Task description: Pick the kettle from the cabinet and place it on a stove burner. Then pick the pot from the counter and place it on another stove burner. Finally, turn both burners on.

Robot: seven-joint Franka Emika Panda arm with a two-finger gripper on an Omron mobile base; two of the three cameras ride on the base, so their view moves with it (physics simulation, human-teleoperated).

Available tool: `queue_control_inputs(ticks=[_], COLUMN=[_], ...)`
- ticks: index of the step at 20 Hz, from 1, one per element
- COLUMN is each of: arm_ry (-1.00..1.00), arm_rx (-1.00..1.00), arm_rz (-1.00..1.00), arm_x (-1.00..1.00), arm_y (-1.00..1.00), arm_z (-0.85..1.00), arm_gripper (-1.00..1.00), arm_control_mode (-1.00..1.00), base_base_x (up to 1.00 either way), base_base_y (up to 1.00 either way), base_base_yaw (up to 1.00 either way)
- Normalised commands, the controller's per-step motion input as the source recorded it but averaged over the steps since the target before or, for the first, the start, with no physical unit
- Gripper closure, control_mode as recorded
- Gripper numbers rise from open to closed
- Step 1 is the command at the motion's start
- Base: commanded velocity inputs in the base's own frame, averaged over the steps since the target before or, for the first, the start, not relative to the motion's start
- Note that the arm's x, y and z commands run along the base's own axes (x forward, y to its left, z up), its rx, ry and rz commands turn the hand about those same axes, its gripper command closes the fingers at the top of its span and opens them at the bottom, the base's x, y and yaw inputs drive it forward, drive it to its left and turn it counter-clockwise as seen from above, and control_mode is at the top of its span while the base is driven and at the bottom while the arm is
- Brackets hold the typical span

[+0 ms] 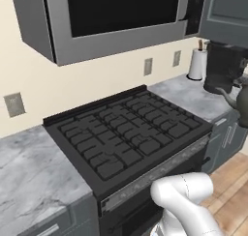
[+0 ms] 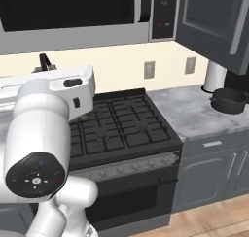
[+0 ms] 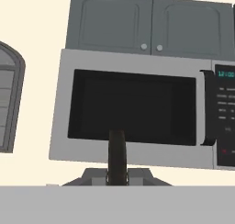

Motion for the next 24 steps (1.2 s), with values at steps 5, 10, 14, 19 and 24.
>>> queue_control_inputs(ticks=[5, 10, 14, 19, 24], arm_ry=[0.00, 0.00, 0.00, 0.00, 0.00], arm_rx=[0.00, 0.00, 0.00, 0.00, 0.00], arm_rz=[0.00, 0.00, 0.00, 0.00, 0.00], arm_x=[0.00, 0.00, 0.00, 0.00, 0.00], arm_y=[0.00, 0.00, 0.00, 0.00, 0.00], arm_z=[0.00, 0.00, 0.00, 0.00, 0.00], arm_gripper=[1.00, 1.00, 1.00, 1.00, 1.00], arm_control_mode=[1.00, 1.00, 1.00, 1.00, 1.00], base_base_x=[0.54, 0.67, 0.79, 0.95, 1.00], base_base_y=[0.29, 0.27, 0.31, 0.27, 0.35], base_base_yaw=[0.26, 0.20, 0.02, 0.02, 0.04])
